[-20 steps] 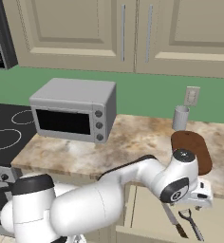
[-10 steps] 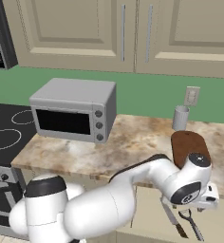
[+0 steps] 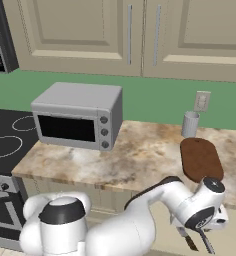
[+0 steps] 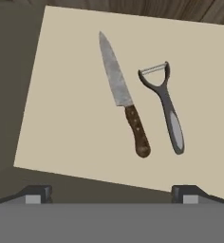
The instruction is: Open the drawer on the right and place the cutting tools on the cutting board.
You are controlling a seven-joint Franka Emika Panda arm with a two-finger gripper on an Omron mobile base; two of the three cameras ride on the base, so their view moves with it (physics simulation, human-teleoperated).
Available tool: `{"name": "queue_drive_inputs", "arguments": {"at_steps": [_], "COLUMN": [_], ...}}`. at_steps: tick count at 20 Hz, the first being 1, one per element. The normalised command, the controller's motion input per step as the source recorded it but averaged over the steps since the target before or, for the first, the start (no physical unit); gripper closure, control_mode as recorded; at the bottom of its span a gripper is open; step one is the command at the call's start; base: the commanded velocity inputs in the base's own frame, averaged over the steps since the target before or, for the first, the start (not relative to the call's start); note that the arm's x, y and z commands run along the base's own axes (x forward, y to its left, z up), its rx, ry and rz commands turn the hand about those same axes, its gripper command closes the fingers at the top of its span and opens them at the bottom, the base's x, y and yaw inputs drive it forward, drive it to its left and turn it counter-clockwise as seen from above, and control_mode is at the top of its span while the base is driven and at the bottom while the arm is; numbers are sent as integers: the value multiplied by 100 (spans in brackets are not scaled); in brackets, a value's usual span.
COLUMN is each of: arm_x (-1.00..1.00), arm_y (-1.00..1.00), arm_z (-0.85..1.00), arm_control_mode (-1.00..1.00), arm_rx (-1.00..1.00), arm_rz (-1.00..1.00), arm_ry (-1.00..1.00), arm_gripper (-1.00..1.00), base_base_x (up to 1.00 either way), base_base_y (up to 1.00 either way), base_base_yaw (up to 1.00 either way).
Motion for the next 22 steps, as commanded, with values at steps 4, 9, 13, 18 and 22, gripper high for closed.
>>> {"name": "queue_drive_inputs", "arguments": {"at_steps": [4,9,13,18,22], "arm_x": [6,11,19,10,0], "arm_y": [0,0,0,0,-3], "arm_z": [-38,-35,-30,-41,-39], "arm_control_mode": [-100,-100,-100,-100,-100], "arm_rx": [4,1,0,0,1], "arm_rz": [5,2,0,0,0], "arm_ry": [6,11,21,16,11], "arm_gripper": [-100,-100,-100,-100,-100], "base_base_x": [0,0,0,0,0], "base_base_y": [0,0,0,0,0], "base_base_yaw": [0,0,0,0,0]}}
